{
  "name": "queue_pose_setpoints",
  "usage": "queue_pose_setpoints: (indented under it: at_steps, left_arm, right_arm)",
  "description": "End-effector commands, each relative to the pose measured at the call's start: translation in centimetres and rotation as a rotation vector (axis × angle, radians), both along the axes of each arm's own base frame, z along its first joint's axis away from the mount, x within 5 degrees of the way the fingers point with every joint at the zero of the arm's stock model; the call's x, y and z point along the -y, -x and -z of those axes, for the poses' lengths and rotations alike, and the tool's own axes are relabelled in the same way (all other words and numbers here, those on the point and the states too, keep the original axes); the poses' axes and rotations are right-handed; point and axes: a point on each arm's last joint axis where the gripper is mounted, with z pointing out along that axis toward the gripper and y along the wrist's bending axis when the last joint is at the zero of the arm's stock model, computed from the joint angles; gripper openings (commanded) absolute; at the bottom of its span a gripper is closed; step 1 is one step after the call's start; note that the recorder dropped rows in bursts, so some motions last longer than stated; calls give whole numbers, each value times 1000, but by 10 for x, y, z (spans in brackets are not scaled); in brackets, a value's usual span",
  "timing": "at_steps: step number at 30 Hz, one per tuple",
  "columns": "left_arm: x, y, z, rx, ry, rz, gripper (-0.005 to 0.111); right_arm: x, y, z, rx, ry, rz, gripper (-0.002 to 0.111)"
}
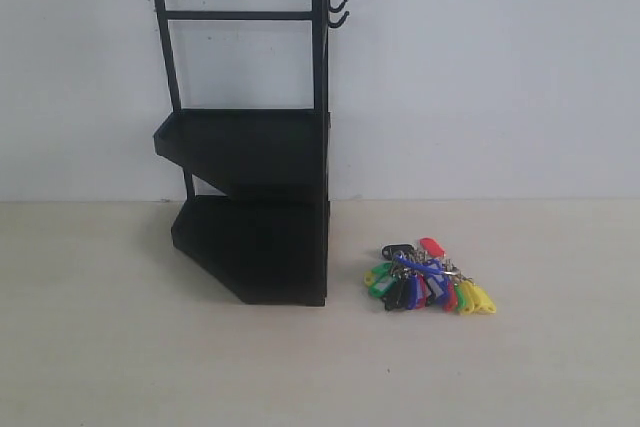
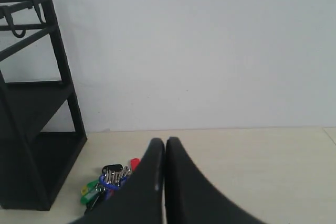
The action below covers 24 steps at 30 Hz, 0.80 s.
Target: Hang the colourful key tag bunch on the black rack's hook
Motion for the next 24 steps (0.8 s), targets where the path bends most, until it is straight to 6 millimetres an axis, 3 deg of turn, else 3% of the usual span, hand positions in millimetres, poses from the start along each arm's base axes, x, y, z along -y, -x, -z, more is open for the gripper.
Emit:
queue_pose_setpoints:
  at_steps: [1, 6, 9, 12, 18, 24]
  left_arm:
    - [0, 0, -1, 6, 7, -3, 4]
    - [0, 0, -1, 6, 7, -3, 4]
    - [0, 0, -1, 6, 7, -3, 4]
    - [0, 0, -1, 6, 7, -3, 4]
    - [0, 0, -1, 6, 7, -3, 4]
    - [0, 0, -1, 6, 7, -3, 4]
  right_arm:
    - [1, -1, -5, 44, -10, 10, 0]
    - [1, -9, -7, 62, -12, 20, 0]
    - [2, -27, -3, 40, -12, 31, 0]
    - [1, -52, 8, -31, -16, 39, 0]
    - [-2, -123, 53, -327, 146, -5, 0]
    - [-25, -190, 74, -573, 518, -296, 0]
